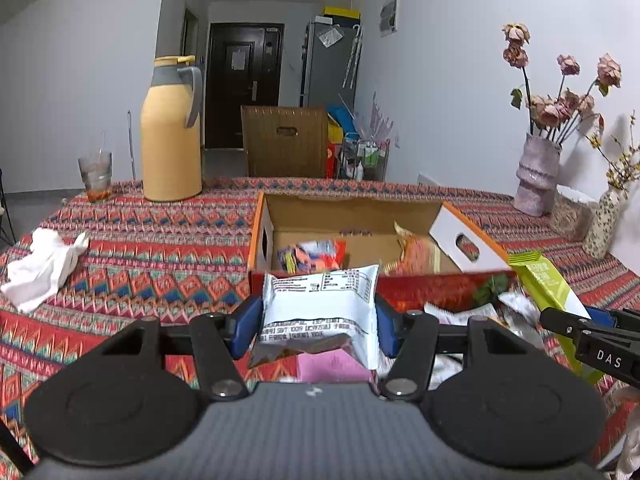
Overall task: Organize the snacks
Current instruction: 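Carry both packs over the box and release them inside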
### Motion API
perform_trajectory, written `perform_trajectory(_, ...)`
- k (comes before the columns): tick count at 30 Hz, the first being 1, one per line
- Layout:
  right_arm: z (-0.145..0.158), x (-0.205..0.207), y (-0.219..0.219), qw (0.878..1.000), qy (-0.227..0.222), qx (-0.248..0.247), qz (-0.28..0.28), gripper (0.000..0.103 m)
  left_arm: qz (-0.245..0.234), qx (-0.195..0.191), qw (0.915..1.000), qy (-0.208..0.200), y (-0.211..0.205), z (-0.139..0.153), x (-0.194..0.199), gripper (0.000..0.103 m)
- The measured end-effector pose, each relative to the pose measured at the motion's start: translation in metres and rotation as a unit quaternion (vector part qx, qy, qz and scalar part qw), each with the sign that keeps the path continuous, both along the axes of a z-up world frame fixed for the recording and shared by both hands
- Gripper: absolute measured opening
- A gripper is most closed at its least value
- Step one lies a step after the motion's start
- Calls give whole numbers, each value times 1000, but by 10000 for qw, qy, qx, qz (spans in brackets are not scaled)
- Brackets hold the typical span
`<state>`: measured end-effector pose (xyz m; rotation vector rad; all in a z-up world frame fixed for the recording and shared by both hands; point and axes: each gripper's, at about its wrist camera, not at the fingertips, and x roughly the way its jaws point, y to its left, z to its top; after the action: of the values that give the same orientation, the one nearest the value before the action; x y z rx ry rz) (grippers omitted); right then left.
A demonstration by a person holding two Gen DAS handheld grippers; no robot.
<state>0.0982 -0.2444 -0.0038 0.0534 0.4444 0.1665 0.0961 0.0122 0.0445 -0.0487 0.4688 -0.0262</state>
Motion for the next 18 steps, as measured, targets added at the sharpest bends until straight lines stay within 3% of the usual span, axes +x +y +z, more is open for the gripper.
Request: perform_trajectory(18, 36, 100, 21, 9989, -432, -108, 109, 35, 97, 148, 9994, -297, -8, 31, 89, 59)
